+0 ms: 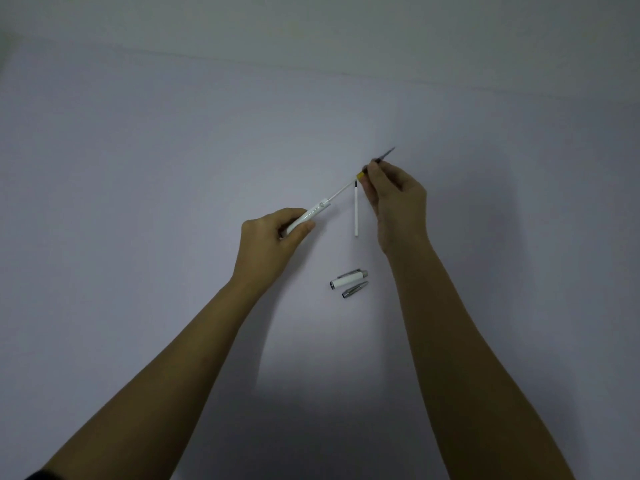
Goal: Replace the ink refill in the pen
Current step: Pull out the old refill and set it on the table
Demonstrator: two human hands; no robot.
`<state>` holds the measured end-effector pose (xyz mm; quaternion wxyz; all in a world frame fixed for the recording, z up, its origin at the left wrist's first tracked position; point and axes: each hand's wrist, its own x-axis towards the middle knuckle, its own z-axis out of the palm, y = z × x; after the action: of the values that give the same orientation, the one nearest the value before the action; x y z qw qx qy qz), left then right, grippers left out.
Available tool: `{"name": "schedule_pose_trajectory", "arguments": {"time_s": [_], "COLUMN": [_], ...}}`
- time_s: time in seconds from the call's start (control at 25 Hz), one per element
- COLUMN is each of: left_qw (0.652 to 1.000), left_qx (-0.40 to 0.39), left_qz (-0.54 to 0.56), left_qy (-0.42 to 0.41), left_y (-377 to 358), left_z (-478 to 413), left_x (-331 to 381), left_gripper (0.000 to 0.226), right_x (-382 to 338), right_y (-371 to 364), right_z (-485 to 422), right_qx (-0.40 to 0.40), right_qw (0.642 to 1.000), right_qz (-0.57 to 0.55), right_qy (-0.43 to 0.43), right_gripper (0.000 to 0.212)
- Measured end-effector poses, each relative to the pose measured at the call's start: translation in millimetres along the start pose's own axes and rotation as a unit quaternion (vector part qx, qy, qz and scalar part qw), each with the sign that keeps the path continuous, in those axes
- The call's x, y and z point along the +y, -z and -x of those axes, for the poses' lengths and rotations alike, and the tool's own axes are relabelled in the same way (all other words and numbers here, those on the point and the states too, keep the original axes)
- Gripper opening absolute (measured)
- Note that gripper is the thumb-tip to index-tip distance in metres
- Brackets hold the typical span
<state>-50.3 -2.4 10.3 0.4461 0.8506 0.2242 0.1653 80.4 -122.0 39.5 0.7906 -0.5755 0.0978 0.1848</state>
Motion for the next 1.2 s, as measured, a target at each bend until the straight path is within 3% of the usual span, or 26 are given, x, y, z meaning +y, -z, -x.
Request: {"name": "schedule_pose_trajectory", "arguments": {"time_s": [0.44,0.68,0.76,0.96,1.08,1.2], "left_qw": [1.000,0.999,0.999,0.999,0.999,1.000], "left_qx": [0.006,0.005,0.004,0.007,0.008,0.002], "left_qz": [-0.006,0.013,0.010,0.009,0.013,0.018], "left_qy": [-0.009,-0.034,-0.044,-0.043,-0.040,-0.026], "left_y": [6.1,6.4,6.2,6.5,6.1,6.2], "left_z": [-0.9,-2.2,-3.2,-3.5,-1.0,7.0], "left_x": [5.4,11.0,12.8,11.4,9.5,6.1], "left_gripper": [0.017,0.016,0.017,0.015,0.016,0.016], "right_x": [-0.9,6.0,9.1,5.2,6.3,15.9], "right_y": [7.3,11.5,11.4,13.3,20.8,44.9], "right_z": [15.4,23.2,27.2,27.2,27.1,38.4], "right_qx": [-0.095,-0.135,-0.151,-0.125,-0.105,-0.030], "right_qw": [0.995,0.978,0.977,0.972,0.949,0.913], "right_qz": [-0.009,0.155,0.152,0.190,0.286,0.387], "right_qy": [0.005,0.029,0.025,0.051,0.082,0.125], "right_gripper": [0.006,0.007,0.010,0.014,0.011,0.017]}}
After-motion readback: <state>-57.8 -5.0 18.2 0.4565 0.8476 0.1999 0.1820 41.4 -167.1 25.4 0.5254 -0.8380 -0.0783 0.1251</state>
